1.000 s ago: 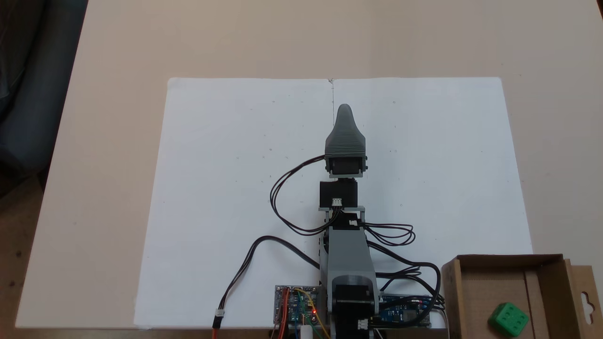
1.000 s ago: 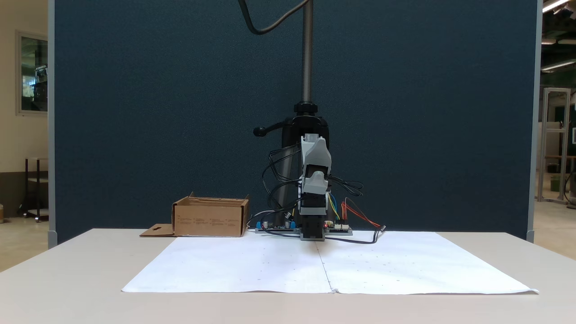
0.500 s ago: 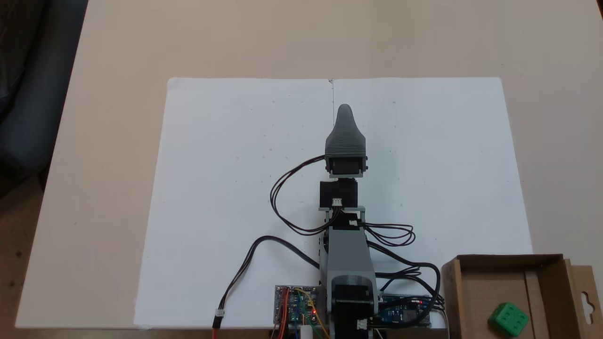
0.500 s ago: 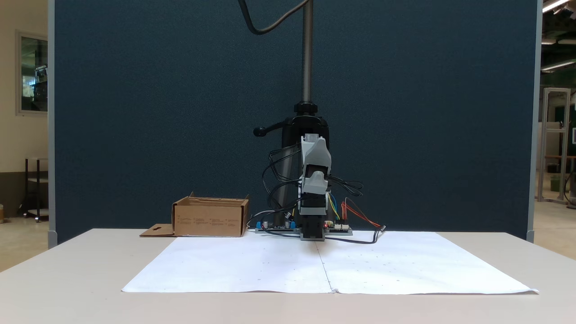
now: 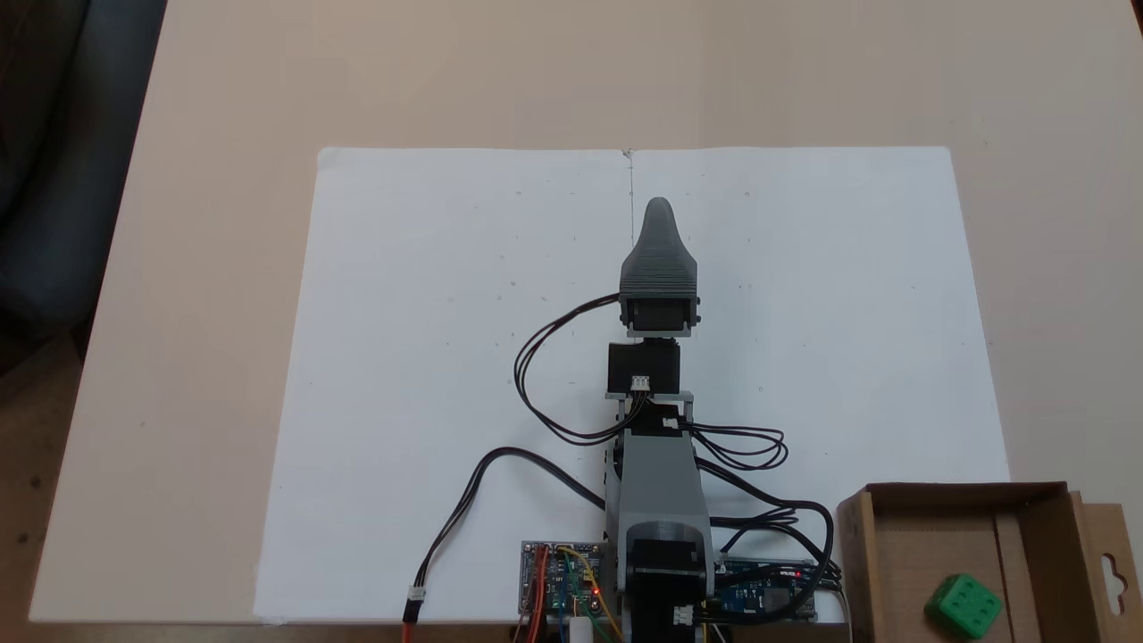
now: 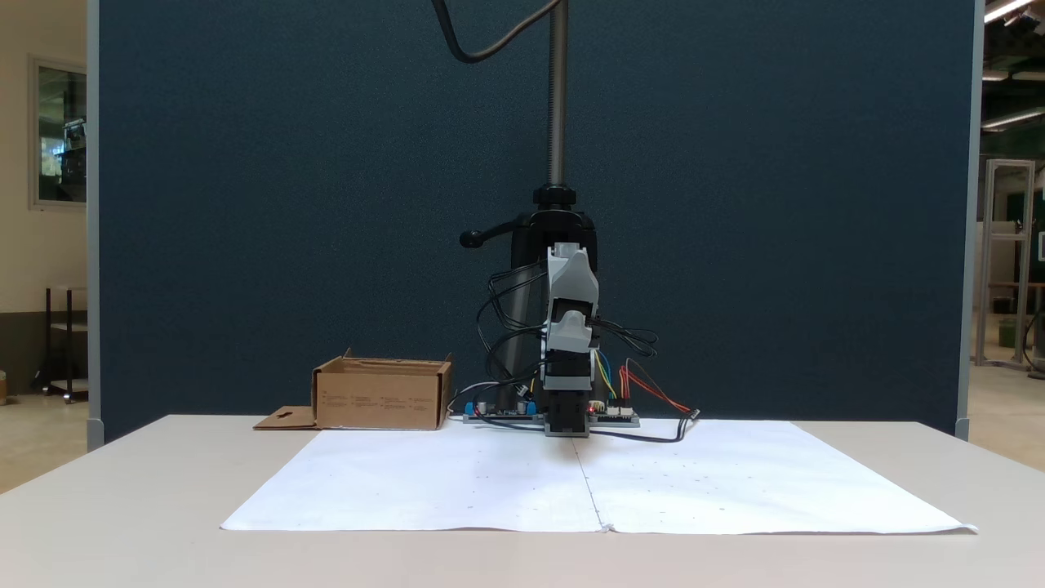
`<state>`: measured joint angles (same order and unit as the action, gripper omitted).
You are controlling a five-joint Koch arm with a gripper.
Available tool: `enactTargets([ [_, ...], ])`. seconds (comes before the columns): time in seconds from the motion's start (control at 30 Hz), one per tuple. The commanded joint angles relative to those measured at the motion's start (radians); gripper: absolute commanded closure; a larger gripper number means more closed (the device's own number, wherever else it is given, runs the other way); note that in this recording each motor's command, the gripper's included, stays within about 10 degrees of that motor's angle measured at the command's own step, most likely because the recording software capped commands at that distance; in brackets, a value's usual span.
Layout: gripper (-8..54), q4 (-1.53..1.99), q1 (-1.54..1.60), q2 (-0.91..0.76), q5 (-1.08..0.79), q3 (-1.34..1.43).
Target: Grasp a green dice and put it in the bin.
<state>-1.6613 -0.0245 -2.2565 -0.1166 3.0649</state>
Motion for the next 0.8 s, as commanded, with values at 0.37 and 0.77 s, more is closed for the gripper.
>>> enactTargets([
  [0.37, 7.4, -0.092, -0.041, -0.114, 0.173, 0.069],
  [0.77, 3.8, -0.094, -0.049, -0.114, 0.155, 0.069],
])
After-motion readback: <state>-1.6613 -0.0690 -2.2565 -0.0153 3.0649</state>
